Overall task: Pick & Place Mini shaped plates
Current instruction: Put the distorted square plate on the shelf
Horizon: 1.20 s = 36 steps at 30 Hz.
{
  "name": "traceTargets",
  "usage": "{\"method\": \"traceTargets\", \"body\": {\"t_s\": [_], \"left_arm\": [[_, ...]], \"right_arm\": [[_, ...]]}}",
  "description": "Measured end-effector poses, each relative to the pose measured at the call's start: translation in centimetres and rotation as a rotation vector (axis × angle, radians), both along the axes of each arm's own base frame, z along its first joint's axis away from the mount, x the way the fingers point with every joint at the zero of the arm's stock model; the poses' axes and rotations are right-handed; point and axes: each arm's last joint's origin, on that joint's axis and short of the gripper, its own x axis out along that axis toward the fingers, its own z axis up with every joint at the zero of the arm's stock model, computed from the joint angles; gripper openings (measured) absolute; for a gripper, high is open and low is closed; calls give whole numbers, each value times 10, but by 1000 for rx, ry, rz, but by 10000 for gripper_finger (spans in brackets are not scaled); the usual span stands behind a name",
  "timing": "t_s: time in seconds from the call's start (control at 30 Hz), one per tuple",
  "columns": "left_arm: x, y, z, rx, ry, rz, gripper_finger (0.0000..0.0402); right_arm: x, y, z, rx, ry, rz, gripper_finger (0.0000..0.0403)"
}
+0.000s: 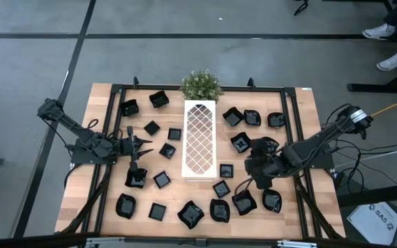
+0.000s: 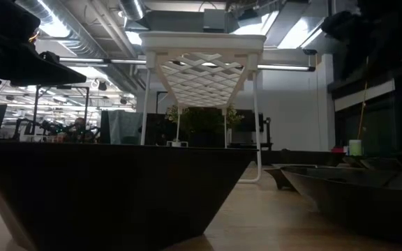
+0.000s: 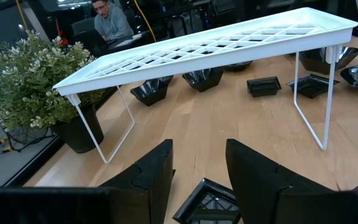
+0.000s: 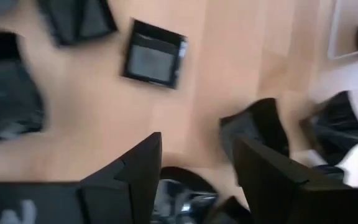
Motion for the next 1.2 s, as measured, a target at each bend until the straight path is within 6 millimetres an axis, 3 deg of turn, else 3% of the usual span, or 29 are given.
{"method": "traceTargets", "body": {"t_s": [0.37, 0.93, 1.03, 1.2], "left_arm": [[0, 0, 0, 0, 0, 0, 143], [0, 0, 0, 0, 0, 0, 143], [0, 0, 0, 0, 0, 0, 143], [0, 0, 0, -1, -1, 0, 143]], "right_arm": [[-7, -16, -52, -72, 71, 61, 197], [-5, -47, -90, -123, 57, 81, 196], [-4, -52, -91, -128, 63, 68, 179], [-1, -58, -90, -125, 51, 42, 118]]}}
